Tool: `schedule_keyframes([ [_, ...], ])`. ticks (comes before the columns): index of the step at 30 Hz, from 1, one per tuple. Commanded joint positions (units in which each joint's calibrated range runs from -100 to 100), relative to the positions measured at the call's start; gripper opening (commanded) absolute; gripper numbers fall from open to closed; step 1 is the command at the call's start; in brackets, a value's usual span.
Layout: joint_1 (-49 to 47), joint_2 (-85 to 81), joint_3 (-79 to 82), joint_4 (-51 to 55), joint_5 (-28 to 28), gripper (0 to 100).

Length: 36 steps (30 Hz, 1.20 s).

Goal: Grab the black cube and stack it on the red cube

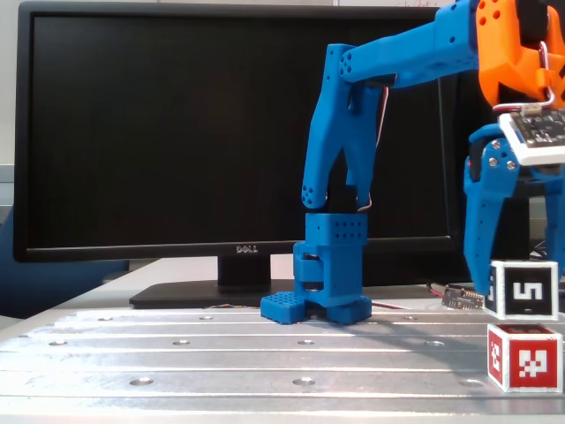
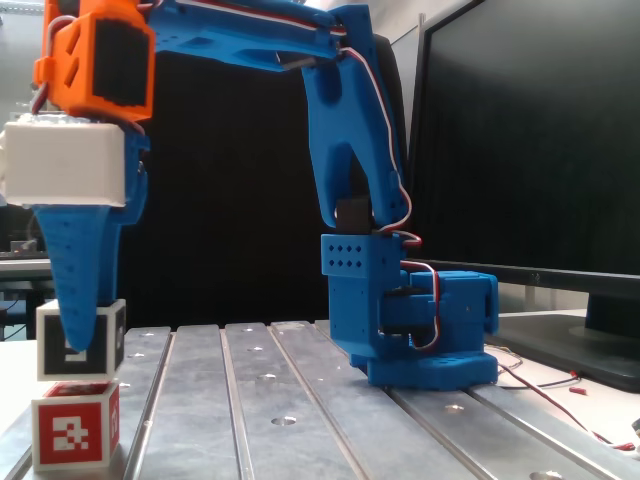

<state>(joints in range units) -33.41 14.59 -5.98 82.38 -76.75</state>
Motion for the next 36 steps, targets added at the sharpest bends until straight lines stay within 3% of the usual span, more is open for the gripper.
schedule_keyframes([
  [1, 0.52, -0.13, -2.66, -0.08, 0.69, 18],
  [36, 0.74, 2.45, -4.83, 0.86, 1.16, 18],
])
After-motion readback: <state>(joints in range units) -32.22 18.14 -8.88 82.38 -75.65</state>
